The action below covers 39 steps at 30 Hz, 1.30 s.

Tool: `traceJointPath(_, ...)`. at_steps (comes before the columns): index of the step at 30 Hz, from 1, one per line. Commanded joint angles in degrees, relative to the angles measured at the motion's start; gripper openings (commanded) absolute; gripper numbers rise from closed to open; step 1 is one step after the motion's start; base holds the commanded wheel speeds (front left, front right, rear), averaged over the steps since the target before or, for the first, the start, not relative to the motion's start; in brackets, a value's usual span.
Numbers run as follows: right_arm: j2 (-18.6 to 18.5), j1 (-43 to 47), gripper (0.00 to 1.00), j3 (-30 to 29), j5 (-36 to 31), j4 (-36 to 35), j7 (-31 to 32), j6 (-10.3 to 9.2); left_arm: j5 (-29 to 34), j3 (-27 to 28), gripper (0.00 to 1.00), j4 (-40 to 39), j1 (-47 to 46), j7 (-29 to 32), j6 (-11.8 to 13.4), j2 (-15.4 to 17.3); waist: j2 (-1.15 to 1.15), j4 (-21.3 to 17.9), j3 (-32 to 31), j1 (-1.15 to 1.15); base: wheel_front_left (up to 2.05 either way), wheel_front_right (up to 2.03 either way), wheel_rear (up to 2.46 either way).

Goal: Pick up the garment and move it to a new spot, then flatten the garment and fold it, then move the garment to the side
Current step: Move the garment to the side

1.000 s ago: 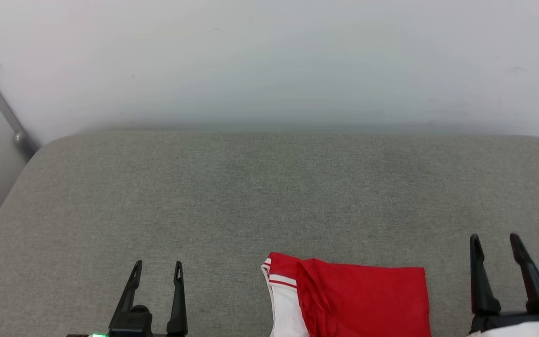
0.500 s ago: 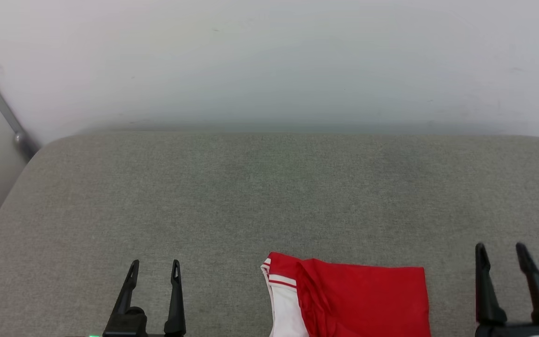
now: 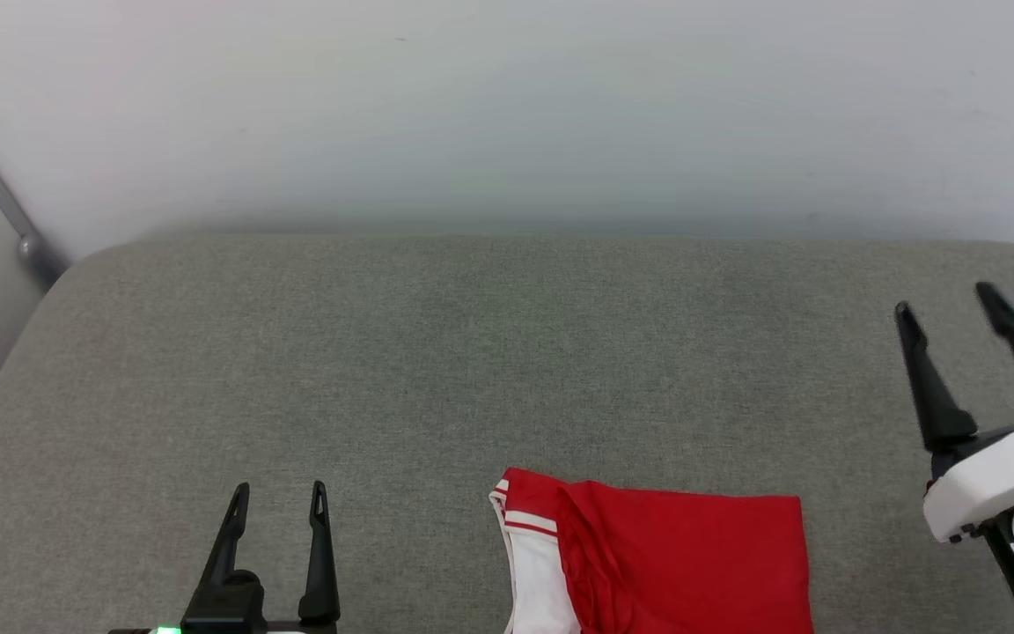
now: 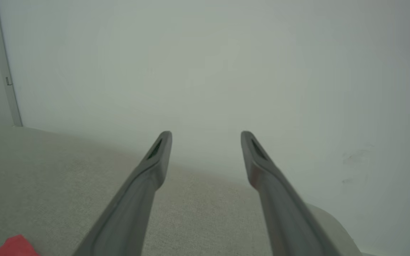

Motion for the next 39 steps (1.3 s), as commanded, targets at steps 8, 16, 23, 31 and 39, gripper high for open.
traceJointPath(8,-11.2,0.0,1.0,8.5,23.0,6.7,32.3,-0.04,0.3,0.4,1.0,-0.1,-1.4,-0.1,-0.8,-0.5,0.0,0.6,1.6,0.0,0.0,0.0,0.0)
traceJointPath(16,-14.5,2.3,1.0,11.2,40.5,12.2,46.2,-0.04,0.7,0.0,1.0,-0.4,-3.6,-0.1,-1.4,-0.7,0.0,2.0,6.0,0.0,0.0,0.0,0.0)
traceJointPath(23,-12.8,0.4,1.0,12.6,45.8,15.4,47.3,-0.04,0.9,-0.2,1.0,-0.7,-6.5,-0.1,-1.8,-0.8,0.0,3.5,10.5,0.0,0.0,0.0,0.0)
traceJointPath(31,-11.6,-1.2,1.0,19.8,48.3,19.9,47.6,-0.05,1.0,-0.8,1.0,-0.1,-9.4,-0.1,-2.0,-1.0,0.0,5.6,14.1,0.0,0.0,0.0,0.0)
traceJointPath(39,-13.3,-1.7,0.0,26.6,50.0,20.6,45.2,-0.05,0.4,-0.8,1.0,0.4,-9.2,-0.1,-1.5,-1.3,0.0,6.2,13.8,0.0,0.0,0.0,0.0)
